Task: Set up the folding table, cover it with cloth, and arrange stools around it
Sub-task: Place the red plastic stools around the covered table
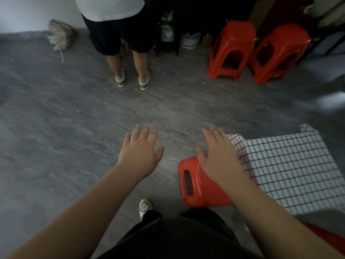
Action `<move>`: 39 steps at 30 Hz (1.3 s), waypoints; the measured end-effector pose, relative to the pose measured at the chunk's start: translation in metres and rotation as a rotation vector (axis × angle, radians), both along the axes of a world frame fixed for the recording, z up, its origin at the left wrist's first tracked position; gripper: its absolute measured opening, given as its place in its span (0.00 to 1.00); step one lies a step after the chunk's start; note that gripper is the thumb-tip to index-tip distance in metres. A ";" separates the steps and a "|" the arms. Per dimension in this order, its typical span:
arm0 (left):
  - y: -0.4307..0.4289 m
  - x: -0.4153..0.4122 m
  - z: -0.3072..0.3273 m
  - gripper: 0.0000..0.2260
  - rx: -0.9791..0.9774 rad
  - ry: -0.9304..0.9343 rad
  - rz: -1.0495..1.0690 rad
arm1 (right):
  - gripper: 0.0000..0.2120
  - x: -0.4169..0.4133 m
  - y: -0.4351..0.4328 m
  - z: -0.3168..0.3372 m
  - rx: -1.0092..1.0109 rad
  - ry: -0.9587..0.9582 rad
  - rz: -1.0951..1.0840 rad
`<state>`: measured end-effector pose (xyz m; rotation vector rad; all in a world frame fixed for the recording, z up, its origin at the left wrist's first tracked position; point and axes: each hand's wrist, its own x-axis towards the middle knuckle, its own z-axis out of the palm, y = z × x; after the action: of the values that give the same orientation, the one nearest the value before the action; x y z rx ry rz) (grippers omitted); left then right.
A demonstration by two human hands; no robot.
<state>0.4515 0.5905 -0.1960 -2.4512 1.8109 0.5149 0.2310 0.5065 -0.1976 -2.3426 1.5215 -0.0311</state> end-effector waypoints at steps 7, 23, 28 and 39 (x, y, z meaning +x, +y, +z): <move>-0.053 0.062 0.001 0.31 0.011 0.069 -0.062 | 0.31 0.047 -0.022 0.000 0.030 0.031 -0.105; -0.396 0.076 -0.010 0.30 0.037 0.018 -0.388 | 0.31 0.072 -0.297 -0.017 0.082 0.000 -0.375; -0.492 0.066 0.001 0.30 0.063 0.064 -0.418 | 0.32 0.065 -0.380 0.000 0.086 -0.001 -0.470; -0.771 0.084 -0.014 0.34 -0.036 0.044 -0.567 | 0.32 0.081 -0.617 -0.005 0.048 0.008 -0.640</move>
<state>0.5351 -0.1801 -0.2104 -1.8146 2.4062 0.4874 0.3122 -0.1107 -0.2023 -1.7279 2.1777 -0.1389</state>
